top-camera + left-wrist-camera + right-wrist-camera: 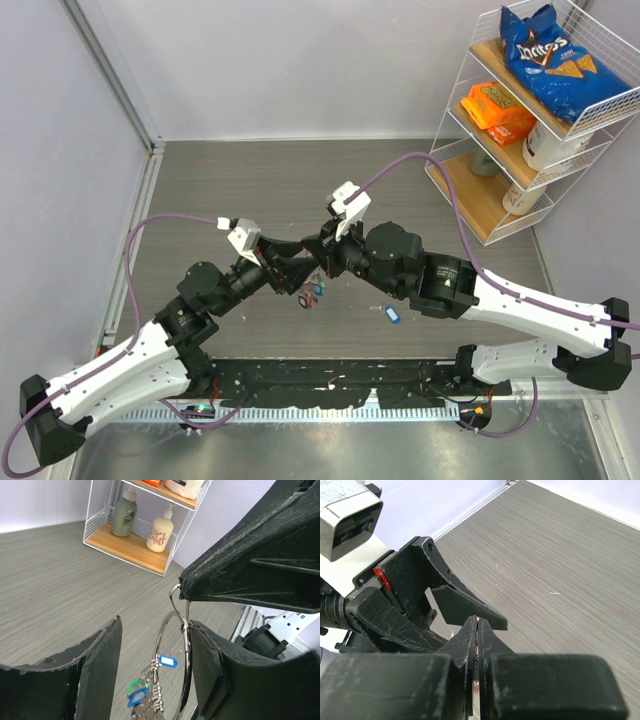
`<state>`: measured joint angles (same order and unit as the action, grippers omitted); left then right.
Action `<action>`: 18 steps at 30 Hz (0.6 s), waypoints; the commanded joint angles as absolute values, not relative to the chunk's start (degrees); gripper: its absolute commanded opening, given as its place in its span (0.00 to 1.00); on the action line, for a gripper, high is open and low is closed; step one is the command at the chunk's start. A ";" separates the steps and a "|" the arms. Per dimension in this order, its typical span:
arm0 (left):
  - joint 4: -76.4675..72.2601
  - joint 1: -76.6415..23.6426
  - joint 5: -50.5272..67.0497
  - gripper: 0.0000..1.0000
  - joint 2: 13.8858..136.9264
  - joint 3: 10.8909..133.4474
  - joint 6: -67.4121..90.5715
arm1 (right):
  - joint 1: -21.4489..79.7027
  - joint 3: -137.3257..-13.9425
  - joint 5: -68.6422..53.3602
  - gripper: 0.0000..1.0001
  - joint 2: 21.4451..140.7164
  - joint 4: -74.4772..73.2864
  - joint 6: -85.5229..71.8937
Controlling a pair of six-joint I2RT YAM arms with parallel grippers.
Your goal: Put the keys on the keyring
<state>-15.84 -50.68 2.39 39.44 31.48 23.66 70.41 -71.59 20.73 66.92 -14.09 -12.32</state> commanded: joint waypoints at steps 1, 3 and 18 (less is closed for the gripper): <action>-20.04 -50.89 3.34 0.56 39.90 32.61 22.94 | 70.93 -74.79 21.10 0.06 66.62 -12.65 -14.06; -20.74 -50.98 3.43 0.48 39.90 32.43 22.85 | 71.02 -74.79 21.01 0.06 66.62 -13.01 -14.32; -18.28 -50.89 2.99 0.00 39.03 32.87 20.83 | 71.28 -74.27 19.69 0.21 63.73 -15.90 -13.63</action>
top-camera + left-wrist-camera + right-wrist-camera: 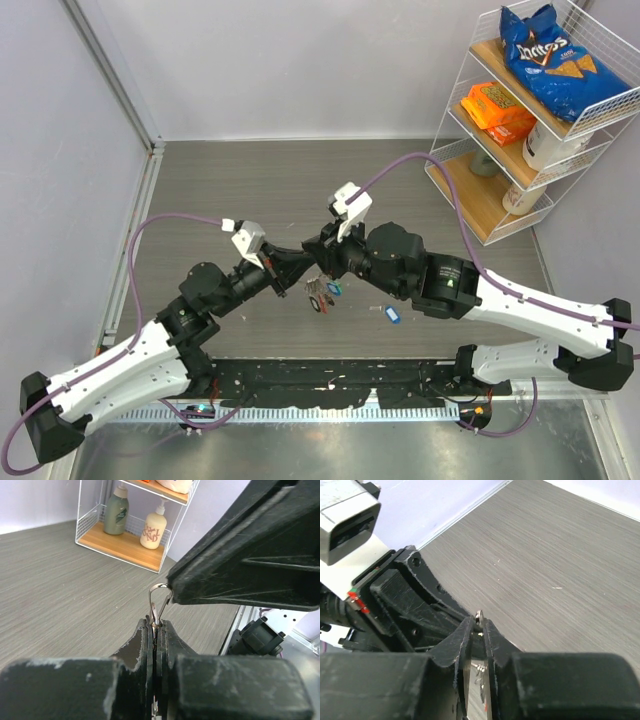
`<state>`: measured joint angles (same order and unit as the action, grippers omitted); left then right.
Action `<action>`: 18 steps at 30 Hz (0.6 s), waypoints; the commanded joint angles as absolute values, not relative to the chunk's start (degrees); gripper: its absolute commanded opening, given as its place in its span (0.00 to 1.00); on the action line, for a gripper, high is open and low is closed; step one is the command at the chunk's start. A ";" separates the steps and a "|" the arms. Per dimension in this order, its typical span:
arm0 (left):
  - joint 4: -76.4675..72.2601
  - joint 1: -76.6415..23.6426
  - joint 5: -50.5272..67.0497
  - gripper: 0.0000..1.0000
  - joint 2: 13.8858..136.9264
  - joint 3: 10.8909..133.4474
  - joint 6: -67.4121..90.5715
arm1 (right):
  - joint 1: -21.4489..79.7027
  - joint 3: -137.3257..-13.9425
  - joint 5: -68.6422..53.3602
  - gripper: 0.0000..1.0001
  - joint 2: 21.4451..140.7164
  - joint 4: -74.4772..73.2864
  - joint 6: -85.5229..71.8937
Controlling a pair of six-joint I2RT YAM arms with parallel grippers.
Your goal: Put the keys on the keyring
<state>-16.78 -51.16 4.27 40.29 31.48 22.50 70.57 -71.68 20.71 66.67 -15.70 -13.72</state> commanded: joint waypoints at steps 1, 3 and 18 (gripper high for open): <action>-17.93 -50.98 3.16 0.00 38.76 32.78 20.66 | 71.28 -74.09 19.43 0.24 63.46 -16.00 -13.28; -17.23 -50.98 3.16 0.00 37.89 32.43 20.22 | 71.28 -73.92 19.42 0.32 62.76 -16.78 -11.61; -5.28 -50.89 6.68 0.00 35.77 33.66 12.84 | 63.99 -76.28 10.39 0.95 60.38 -26.79 -3.71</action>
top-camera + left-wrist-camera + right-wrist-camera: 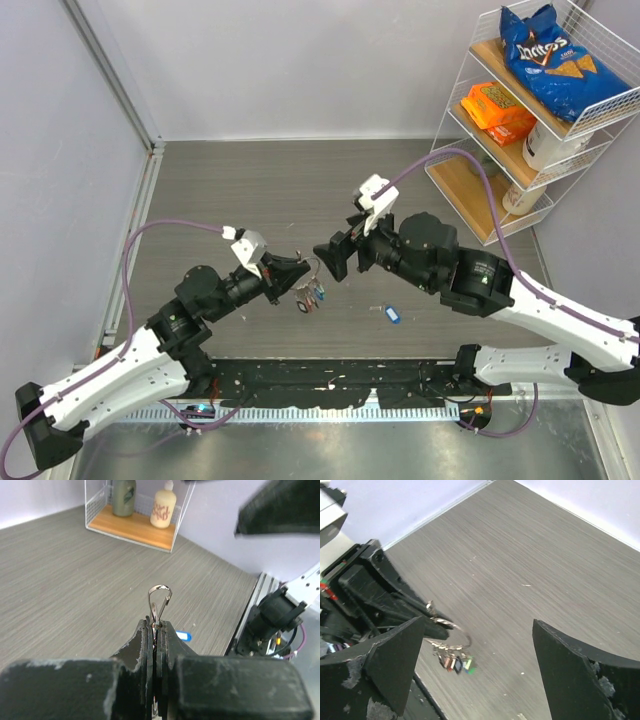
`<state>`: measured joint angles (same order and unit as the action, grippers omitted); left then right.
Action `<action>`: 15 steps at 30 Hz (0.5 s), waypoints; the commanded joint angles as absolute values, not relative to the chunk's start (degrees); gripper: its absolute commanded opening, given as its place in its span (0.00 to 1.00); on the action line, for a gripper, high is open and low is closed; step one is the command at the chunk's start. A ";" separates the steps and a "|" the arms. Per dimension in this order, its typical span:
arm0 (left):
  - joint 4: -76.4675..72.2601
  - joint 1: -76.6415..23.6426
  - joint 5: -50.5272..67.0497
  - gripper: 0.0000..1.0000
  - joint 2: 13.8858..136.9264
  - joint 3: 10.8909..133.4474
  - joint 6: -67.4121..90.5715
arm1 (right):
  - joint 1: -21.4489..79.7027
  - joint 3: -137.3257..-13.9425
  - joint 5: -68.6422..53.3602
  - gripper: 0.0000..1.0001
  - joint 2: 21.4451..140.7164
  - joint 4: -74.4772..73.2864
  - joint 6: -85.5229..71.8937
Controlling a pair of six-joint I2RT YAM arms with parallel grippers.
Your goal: Put the keys on the keyring
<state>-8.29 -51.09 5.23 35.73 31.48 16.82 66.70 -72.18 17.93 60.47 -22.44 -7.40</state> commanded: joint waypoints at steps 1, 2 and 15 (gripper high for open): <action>-4.40 -50.89 6.68 0.00 35.86 33.75 12.40 | 63.90 -76.64 9.41 0.95 60.55 -28.63 -0.39; -3.87 -50.89 6.42 0.00 35.95 33.75 11.87 | 63.90 -77.60 9.93 0.95 61.60 -29.87 1.30; -1.05 -50.98 0.62 0.00 38.14 33.92 8.97 | 62.14 -72.68 14.07 0.94 62.66 -28.91 -8.34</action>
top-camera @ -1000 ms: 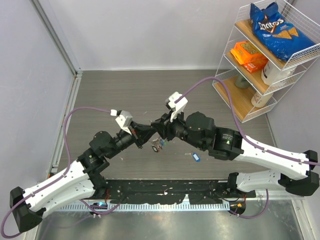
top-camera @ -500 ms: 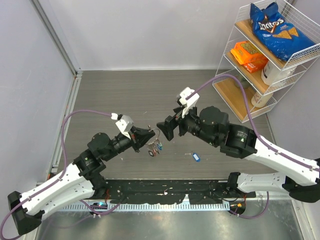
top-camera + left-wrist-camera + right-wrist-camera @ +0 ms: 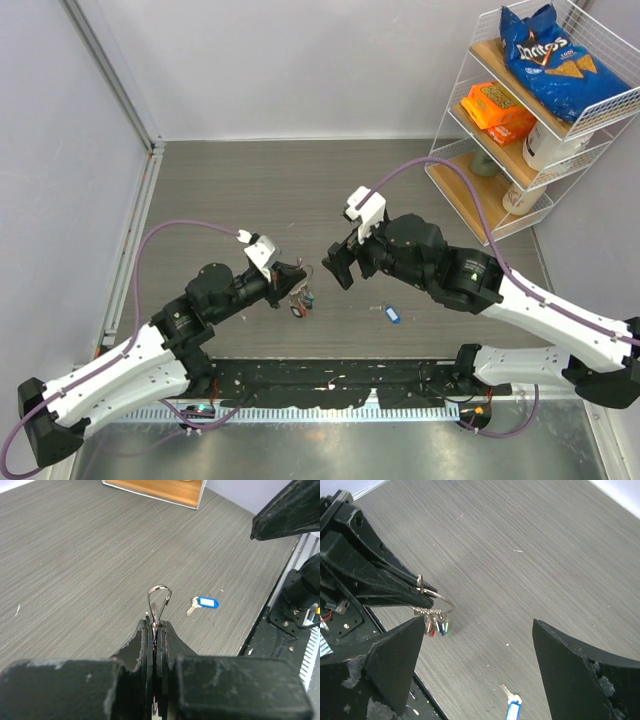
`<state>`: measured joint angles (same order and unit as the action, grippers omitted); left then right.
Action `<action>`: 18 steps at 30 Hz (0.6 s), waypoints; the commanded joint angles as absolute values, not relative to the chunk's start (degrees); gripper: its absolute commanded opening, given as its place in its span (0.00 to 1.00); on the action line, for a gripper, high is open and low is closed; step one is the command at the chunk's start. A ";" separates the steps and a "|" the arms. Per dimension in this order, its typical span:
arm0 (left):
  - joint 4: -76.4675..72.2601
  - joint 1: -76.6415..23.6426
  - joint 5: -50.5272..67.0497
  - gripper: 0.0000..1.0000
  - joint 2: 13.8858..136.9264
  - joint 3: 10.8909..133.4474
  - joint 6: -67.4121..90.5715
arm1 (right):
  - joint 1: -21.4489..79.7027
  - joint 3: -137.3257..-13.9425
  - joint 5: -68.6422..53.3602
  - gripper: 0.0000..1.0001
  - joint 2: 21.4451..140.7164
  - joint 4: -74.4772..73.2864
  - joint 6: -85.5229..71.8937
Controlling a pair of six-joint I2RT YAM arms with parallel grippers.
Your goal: Put the keys on the keyring
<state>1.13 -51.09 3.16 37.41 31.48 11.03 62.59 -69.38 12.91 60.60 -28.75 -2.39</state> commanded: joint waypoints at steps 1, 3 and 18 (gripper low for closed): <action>-1.14 -50.98 0.53 0.00 38.41 33.93 8.96 | 62.14 -73.03 13.89 0.93 62.93 -28.74 -10.00; -1.49 -50.98 0.53 0.00 39.02 33.84 8.88 | 62.14 -72.60 12.49 0.85 63.11 -27.34 -11.94; -2.46 -50.98 -0.18 0.00 38.67 33.49 8.70 | 62.14 -79.80 4.39 0.56 71.89 -29.53 -18.80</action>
<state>1.13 -51.09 0.03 39.57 31.48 9.54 62.13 -76.25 5.96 69.73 -30.00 -15.86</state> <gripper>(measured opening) 0.061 0.586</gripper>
